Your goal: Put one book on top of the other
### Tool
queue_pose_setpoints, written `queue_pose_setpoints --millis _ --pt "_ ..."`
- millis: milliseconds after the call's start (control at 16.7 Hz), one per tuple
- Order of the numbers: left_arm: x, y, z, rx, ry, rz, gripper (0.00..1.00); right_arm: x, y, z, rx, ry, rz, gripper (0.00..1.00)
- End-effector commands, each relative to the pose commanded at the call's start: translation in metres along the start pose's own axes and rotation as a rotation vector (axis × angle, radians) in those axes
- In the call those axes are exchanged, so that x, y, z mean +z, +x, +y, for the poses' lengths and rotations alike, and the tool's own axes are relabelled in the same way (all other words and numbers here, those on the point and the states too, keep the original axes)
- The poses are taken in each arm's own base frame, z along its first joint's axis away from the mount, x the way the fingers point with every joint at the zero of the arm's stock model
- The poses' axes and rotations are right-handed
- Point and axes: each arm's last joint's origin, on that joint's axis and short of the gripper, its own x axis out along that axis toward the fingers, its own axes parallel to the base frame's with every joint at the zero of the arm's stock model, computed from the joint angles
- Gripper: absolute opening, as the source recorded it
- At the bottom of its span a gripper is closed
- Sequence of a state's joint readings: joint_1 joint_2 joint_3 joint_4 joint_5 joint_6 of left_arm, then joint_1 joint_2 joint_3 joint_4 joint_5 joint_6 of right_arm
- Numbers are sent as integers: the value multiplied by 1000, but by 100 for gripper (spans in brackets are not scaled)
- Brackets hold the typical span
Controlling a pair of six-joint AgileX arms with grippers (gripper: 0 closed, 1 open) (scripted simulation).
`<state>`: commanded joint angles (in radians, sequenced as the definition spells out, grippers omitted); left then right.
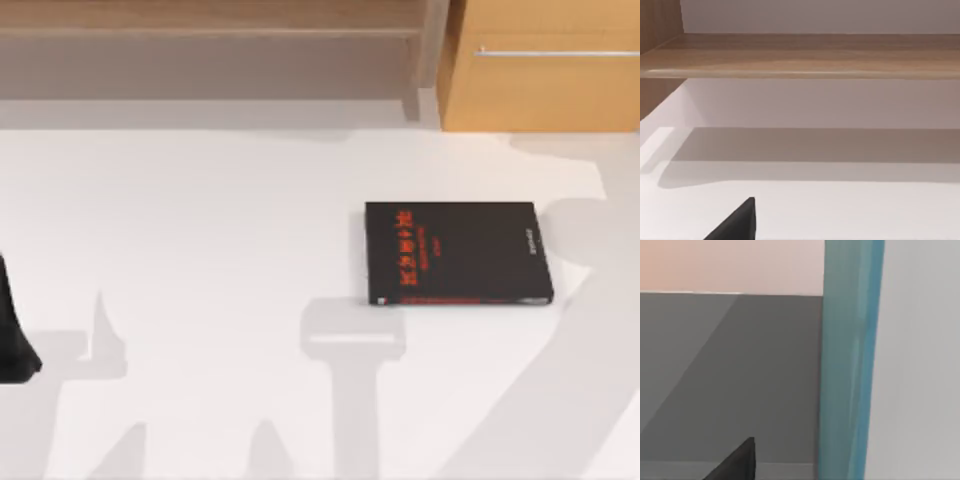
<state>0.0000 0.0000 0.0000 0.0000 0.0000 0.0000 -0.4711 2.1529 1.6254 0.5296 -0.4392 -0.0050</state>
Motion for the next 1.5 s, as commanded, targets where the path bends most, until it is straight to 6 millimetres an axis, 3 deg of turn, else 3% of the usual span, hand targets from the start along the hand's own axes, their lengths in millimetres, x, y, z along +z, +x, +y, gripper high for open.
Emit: queue_pose_setpoints --millis 60,840,1500 --pt "0 0 0 0 0 0 100 0 0 0 0 0 0 100" --pt "0 0 0 0 0 0 100 0 0 0 0 0 0 2" --pt "0 0 0 0 0 0 100 7 -2 1 3 3 -17 0"
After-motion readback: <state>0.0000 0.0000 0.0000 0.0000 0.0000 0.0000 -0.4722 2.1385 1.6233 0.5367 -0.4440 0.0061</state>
